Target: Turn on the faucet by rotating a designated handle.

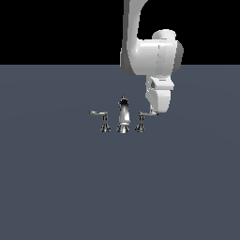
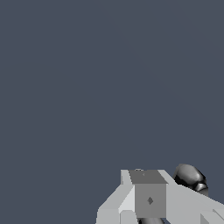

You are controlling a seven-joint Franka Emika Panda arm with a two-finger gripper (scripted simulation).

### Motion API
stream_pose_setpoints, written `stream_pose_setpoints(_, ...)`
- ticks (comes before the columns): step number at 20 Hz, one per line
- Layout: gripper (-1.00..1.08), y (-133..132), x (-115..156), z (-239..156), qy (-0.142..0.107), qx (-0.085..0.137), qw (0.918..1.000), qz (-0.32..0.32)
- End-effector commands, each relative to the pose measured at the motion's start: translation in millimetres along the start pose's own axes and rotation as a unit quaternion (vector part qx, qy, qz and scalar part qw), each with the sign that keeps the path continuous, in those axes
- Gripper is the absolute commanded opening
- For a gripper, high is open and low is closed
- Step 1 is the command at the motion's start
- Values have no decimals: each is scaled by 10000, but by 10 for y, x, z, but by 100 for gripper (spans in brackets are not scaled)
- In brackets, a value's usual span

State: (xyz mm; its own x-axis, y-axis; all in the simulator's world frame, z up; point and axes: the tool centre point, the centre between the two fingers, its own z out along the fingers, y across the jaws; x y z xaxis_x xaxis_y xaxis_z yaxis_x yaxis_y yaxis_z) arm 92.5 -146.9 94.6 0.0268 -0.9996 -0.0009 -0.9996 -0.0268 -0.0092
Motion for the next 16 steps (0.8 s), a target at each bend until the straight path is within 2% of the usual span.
stream_pose_setpoints(1,-100,125,90,2,5,-46,10000,46)
stream_pose_setpoints(3,-100,40,-2,-1,-7,4,10000,-12)
stream_pose_setpoints(16,-100,411,-61,-1,1,-28,10000,26)
